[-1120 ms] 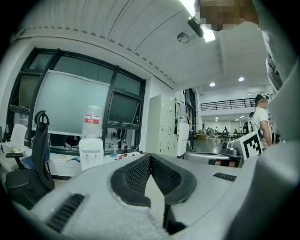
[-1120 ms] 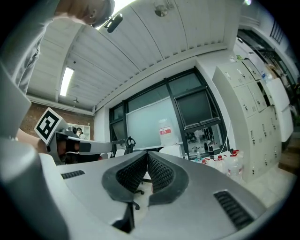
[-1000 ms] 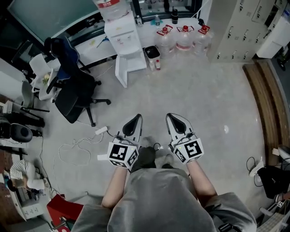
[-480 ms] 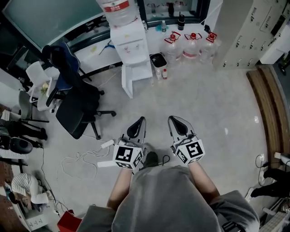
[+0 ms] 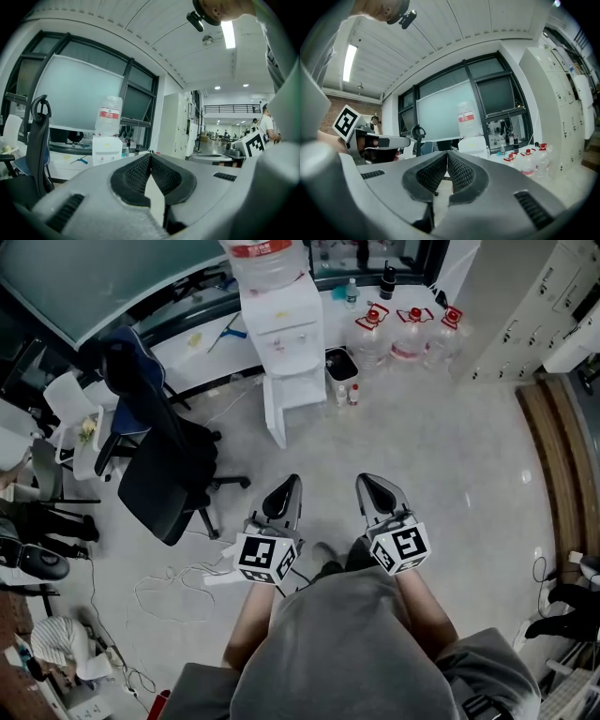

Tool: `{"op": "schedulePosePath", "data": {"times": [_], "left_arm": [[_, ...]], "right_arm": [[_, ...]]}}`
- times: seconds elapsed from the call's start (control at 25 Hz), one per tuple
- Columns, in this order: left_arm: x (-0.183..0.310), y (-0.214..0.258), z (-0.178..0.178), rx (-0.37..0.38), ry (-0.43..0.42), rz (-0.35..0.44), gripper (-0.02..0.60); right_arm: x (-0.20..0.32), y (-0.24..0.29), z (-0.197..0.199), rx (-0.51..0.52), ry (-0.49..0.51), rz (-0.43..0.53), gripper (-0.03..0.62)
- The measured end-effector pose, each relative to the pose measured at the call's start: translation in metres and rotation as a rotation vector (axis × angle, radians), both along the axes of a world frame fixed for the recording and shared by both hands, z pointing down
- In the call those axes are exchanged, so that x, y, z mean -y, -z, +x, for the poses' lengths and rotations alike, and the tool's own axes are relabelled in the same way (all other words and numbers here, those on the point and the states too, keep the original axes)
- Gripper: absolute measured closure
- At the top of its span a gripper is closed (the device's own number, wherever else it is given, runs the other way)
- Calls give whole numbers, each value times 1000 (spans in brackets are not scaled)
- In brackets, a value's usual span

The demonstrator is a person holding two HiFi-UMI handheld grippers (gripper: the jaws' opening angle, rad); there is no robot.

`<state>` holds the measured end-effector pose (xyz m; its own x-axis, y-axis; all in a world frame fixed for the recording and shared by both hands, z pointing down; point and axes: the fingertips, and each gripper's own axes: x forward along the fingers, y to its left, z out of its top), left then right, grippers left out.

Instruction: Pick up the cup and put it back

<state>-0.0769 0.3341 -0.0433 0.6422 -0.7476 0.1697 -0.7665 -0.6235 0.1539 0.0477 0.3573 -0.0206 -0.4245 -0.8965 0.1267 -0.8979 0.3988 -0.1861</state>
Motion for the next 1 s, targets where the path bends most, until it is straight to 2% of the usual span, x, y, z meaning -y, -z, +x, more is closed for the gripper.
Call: {"op": "schedulePosePath", "data": {"times": [0.28, 0.52, 0.76, 1.0], "left_arm": [[57, -21, 2, 4, -29, -44, 572], [134, -44, 7, 36, -17, -73, 572], [219, -55, 30, 52, -34, -92, 572], [297, -69, 57, 87, -58, -128, 572]], "right_arm": [[57, -23, 2, 5, -20, -54, 582], [141, -48, 4, 23, -9, -68, 582], [234, -57, 12, 37, 9, -61, 582], [312, -67, 35, 83, -26, -87, 583]]}}
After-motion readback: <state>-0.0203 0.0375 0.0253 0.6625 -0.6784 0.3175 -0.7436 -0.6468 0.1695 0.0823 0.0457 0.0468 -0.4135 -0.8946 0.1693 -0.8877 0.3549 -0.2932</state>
